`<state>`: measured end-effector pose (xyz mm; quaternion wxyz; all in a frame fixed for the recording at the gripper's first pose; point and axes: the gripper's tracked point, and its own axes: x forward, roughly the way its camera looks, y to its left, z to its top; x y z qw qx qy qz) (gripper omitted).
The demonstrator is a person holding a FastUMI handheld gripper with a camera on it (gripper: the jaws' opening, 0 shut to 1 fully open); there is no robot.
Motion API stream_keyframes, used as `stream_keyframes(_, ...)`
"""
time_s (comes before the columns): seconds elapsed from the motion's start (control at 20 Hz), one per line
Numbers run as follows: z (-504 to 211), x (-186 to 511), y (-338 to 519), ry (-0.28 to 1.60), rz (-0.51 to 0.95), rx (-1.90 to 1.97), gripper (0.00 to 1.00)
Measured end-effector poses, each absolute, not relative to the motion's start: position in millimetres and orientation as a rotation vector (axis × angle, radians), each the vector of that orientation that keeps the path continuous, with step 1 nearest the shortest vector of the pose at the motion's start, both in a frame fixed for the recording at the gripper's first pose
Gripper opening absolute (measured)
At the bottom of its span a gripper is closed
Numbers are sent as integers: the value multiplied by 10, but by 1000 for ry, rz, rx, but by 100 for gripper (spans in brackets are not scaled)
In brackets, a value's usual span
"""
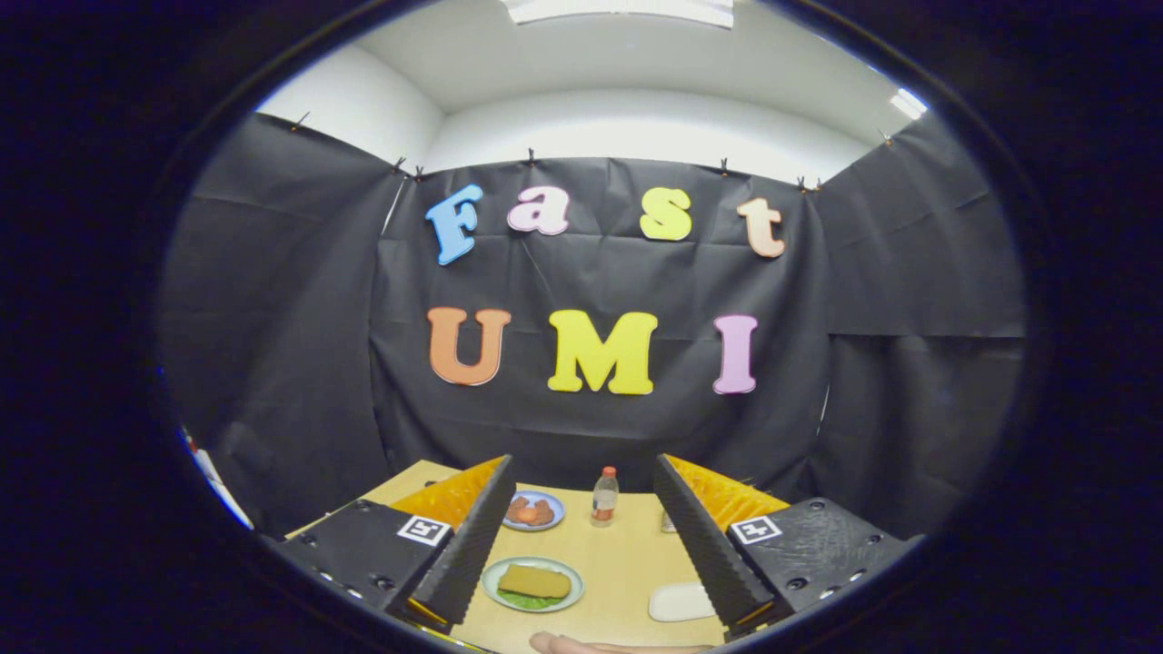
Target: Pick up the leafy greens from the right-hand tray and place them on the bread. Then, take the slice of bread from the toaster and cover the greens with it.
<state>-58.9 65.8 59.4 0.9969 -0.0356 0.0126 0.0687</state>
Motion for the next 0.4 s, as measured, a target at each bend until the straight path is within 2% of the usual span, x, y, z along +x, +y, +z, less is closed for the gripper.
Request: stream_keyframes(0.4, 662, -531, 576, 0, 27, -113, 95)
